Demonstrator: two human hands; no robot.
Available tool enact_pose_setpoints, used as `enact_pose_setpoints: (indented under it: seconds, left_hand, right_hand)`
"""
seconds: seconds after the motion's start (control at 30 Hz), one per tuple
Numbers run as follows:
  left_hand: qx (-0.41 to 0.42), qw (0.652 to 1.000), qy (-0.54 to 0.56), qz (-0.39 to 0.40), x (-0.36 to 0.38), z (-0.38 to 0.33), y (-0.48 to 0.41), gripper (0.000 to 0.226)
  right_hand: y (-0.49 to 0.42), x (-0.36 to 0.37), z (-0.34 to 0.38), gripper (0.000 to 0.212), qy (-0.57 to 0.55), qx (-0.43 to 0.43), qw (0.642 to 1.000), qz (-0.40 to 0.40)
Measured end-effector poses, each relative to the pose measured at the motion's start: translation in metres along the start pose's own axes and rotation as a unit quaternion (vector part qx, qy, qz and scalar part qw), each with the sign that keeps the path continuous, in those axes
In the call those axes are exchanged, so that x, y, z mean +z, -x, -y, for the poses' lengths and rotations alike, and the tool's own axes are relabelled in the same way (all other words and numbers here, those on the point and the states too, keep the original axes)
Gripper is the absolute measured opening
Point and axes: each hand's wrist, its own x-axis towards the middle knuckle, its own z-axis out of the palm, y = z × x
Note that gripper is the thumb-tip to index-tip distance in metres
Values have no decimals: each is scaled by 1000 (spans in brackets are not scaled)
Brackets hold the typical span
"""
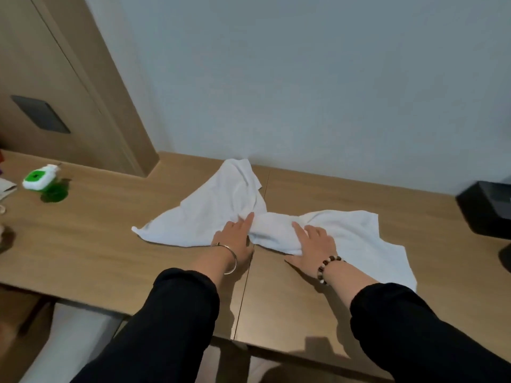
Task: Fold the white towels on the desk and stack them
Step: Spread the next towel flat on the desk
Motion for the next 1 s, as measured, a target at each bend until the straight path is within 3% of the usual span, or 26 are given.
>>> enact_pose_setpoints:
  seconds: [0.2, 0.4, 0.5, 0.6, 0.73, 0.9, 1.0]
  left_hand:
    - [16, 990, -16, -140, 13, 21, -46, 63]
    - [31, 981, -11, -189, 24, 48, -48, 67]
    - [26, 983, -19, -181, 25, 55, -29, 74]
    - [16, 986, -26, -164, 31, 59, 1, 79]
    - [-18, 981, -6, -193, 48, 62, 46, 72]
    - [-14, 969, -42, -242, 58, 55, 95, 49]
    - [36, 950, -152, -270, 56, 56, 115, 46]
  right_hand:
    - [-53, 1, 1, 90, 5, 12, 995, -101]
    - [-73, -23, -20, 113, -95, -29, 995, -8]
    - [-65, -24, -18, 91, -195, -15, 980, -20]
    - [-44, -21, -2, 64, -109, -7, 994, -18]
    - [-7, -11, 18, 52, -39, -11, 998, -55]
    - [42, 6, 37, 27, 38, 5, 968, -249]
    - [67, 3, 38, 8, 5, 10, 964, -266]
